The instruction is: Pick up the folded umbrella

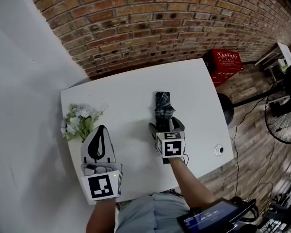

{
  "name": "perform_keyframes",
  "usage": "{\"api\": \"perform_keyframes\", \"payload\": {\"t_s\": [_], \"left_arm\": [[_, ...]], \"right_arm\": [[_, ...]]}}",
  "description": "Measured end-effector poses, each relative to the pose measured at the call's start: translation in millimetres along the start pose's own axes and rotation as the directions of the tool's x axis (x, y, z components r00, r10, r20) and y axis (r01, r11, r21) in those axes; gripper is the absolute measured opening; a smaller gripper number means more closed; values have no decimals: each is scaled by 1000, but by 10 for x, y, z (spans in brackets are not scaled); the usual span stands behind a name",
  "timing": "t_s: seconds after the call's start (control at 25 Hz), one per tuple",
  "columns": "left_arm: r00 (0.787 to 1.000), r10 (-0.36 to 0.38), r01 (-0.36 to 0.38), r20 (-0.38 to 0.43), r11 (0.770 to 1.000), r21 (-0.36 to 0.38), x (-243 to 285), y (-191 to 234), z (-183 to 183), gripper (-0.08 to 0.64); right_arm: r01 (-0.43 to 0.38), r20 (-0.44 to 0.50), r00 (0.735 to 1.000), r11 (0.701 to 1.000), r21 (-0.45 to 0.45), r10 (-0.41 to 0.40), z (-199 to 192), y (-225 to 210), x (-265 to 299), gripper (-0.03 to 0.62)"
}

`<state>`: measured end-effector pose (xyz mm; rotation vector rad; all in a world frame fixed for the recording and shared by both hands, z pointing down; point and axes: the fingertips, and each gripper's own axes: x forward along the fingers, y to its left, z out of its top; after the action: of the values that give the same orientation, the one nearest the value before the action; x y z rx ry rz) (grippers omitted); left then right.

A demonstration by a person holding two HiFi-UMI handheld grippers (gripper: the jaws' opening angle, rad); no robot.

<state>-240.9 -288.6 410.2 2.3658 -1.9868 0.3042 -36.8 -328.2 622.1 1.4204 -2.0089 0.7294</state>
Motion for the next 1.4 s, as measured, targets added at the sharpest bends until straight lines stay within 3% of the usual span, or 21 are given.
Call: {"api": "perform_keyframes", "payload": {"t_s": [0.28, 0.8, 1.08, 1.4], "left_arm": [[1000, 2, -3, -5, 1000, -4, 22, 2, -33, 8], [1000, 0, 0, 3, 1000, -8, 29, -32, -9, 8], [1000, 3, -3, 4, 1000, -8, 14, -22, -2, 8], [1000, 3, -3, 12, 1000, -7, 3, -41, 47, 8]], "right_arm": [[5, -99, 995, 999, 43, -1, -202, -32, 66, 433], [10, -106, 994, 1000, -8, -11, -188, -30, 79, 402], [37, -128, 991, 999, -23, -39, -198, -99, 63, 324], [36, -123, 992, 999, -27, -39, -185, -114, 47, 308]]}}
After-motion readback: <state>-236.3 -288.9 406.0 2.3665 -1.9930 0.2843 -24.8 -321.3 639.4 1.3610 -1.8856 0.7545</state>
